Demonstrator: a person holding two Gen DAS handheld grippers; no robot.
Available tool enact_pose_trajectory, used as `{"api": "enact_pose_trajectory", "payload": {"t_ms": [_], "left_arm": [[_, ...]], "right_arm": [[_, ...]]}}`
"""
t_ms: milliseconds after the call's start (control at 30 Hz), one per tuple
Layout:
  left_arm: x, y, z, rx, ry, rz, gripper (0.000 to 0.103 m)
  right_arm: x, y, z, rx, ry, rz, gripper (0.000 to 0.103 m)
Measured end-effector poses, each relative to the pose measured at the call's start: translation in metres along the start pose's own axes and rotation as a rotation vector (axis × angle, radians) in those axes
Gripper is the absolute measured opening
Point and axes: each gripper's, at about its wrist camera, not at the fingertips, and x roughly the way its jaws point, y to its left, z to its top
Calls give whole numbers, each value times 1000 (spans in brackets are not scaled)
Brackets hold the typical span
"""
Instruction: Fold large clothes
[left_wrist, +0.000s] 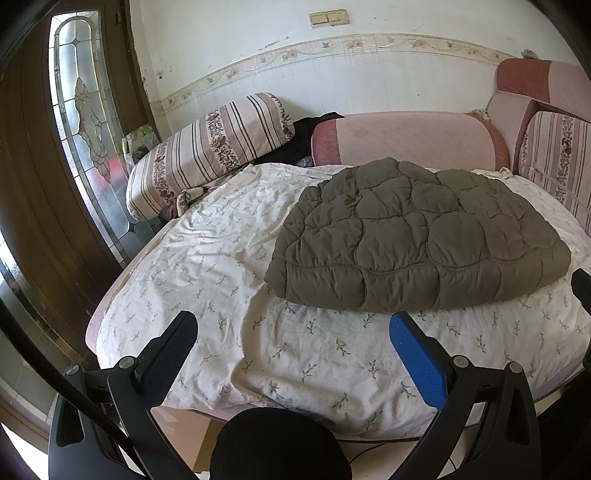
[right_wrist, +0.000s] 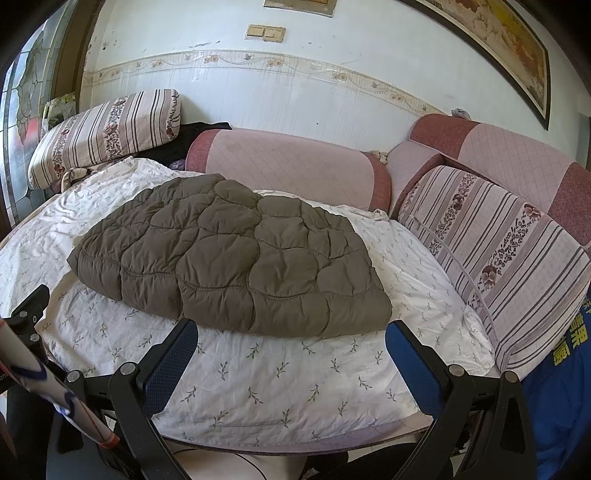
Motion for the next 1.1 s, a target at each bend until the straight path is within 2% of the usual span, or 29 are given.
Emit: {"api": "enact_pose_trajectory", "payload": {"t_ms": [1100], "left_arm": [[-1, 4, 0, 6, 3, -9, 103]], "right_arm": [[0, 1, 1, -5, 3, 1, 103]]}}
